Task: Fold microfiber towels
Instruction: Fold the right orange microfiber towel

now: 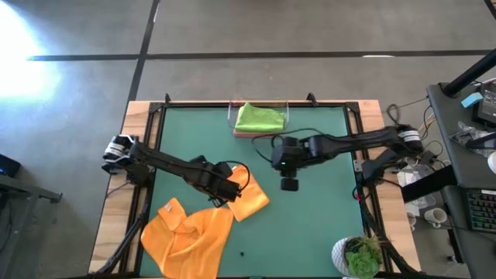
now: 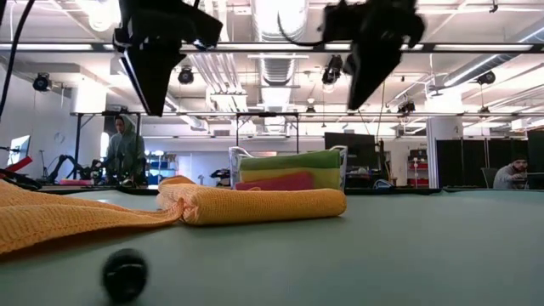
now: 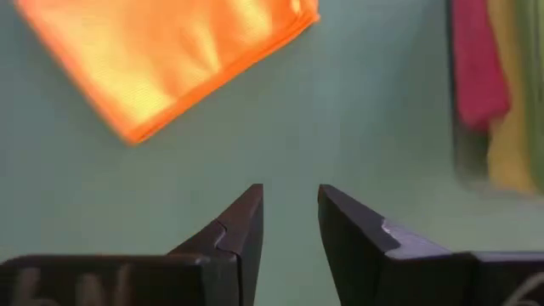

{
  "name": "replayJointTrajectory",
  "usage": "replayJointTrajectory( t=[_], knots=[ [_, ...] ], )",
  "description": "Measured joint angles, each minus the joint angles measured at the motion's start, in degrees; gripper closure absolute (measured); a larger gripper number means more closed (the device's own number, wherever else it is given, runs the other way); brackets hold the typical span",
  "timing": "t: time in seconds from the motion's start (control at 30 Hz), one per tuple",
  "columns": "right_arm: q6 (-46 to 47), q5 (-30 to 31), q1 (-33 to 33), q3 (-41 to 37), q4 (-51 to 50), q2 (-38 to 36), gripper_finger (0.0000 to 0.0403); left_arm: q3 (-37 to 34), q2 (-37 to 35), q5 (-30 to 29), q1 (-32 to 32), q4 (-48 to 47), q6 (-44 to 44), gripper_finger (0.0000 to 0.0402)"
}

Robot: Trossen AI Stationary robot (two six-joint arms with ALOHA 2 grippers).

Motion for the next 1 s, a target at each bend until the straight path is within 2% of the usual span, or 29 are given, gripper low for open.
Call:
replayJointTrajectory(
  t=[0.17,0.3,0.4,0.5,0.7,0.9,1.0],
  knots=[
    [6.3,-0.5,2.9,-6.9,1.6,-8.8,0.0304,-0.2,-2.4,-0.7,-0.1,1.8,4.8,0.0242],
    [12.3,-0.6,5.1,-11.0,6.8,-14.9,0.0305,-0.9,-5.2,-2.5,0.2,3.1,9.4,0.0242],
    [17.6,-0.6,6.2,-13.4,10.9,-17.9,0.0303,-3.6,-9.0,-3.0,0.3,7.5,13.4,0.0242],
    [23.0,-0.5,7.0,-15.3,15.5,-19.7,0.0303,-9.1,-14.6,-3.3,-0.1,16.6,17.1,0.0242],
    [31.4,-0.6,7.7,-16.8,21.5,-19.7,0.0307,-24.6,-27.2,-2.4,-0.1,36.7,24.7,0.0242],
    [37.0,-0.5,7.7,-17.0,23.0,-17.7,0.0302,-36.1,-37.9,-0.8,-0.2,48.4,28.4,0.0242],
    [41.8,-0.5,7.7,-16.9,24.6,-16.2,0.0301,-40.7,-42.2,-0.9,0.0,51.2,29.1,0.0242]
  ],
)
